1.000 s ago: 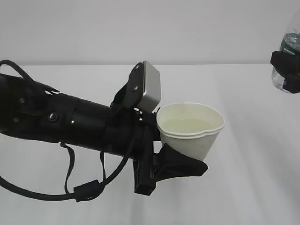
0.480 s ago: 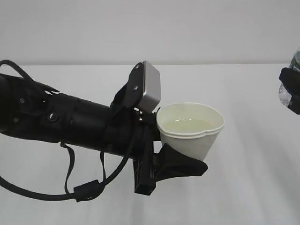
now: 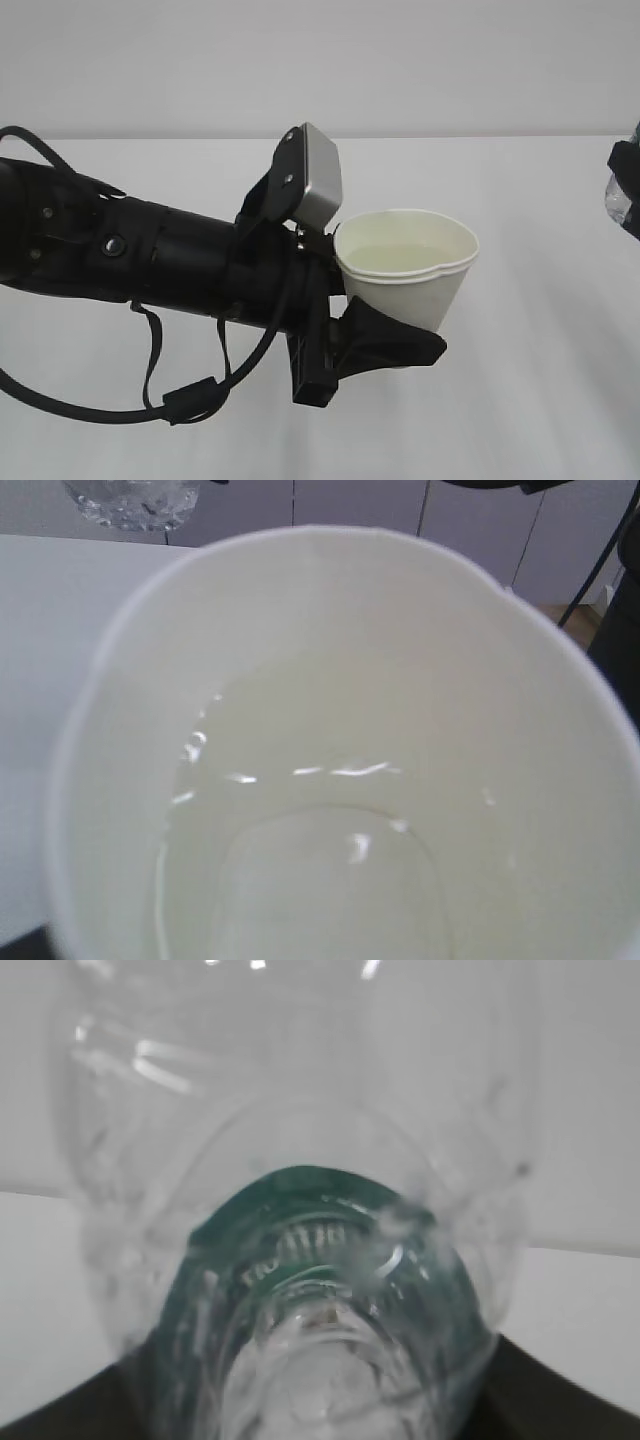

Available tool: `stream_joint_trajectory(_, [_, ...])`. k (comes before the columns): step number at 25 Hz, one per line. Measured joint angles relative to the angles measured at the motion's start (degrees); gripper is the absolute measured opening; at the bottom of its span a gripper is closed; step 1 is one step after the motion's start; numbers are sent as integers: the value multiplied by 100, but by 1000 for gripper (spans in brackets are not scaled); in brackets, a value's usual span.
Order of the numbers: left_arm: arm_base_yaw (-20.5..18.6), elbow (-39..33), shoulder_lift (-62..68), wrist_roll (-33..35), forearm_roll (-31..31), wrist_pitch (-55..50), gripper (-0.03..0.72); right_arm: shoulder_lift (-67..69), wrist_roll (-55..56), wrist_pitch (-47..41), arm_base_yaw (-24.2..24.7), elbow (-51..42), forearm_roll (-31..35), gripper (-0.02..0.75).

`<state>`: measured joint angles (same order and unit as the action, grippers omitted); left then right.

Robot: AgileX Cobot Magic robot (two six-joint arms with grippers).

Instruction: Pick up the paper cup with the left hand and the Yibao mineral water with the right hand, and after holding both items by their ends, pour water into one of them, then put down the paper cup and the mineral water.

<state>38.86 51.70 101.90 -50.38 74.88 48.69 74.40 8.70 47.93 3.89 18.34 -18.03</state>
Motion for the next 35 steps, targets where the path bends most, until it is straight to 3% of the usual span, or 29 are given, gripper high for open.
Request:
stream_joint_trajectory(14, [0,0,0,0,-82,-13,414,0,-273,-195,0,-66,615,391])
stream_joint_trajectory(23, [0,0,0,57,-515,-278,414,0,-378,-205,0,-66,762,391])
stream_joint_trajectory(35, [0,0,0,794,-1506,-940,414,0,-391,-205,0,-66,772,391])
